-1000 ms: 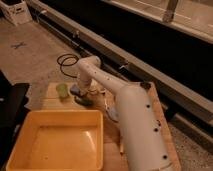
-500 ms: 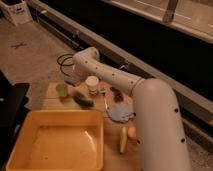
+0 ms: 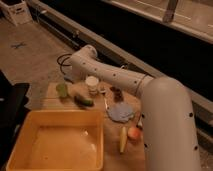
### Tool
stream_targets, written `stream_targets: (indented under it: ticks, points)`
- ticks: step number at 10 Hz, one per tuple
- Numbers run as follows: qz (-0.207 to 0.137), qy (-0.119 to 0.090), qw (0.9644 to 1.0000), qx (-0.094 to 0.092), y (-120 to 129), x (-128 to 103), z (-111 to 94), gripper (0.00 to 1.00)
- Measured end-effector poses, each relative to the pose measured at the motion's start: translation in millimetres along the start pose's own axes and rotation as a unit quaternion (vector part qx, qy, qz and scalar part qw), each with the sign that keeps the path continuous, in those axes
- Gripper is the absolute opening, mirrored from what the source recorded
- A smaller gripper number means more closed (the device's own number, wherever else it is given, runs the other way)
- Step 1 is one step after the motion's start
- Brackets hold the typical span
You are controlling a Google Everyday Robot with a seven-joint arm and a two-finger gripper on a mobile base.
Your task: Place sponge in table surface
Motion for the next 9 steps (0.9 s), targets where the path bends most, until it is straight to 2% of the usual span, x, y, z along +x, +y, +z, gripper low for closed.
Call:
stream_targets:
  ticks: [5, 9]
  points:
    - [0.016, 0.001, 0.9999, -0.002, 8.3, 8.9, 6.1, 0.0]
    - [0.036, -0.017, 0.9991, -0.017, 18.6, 16.8, 27.7, 0.0]
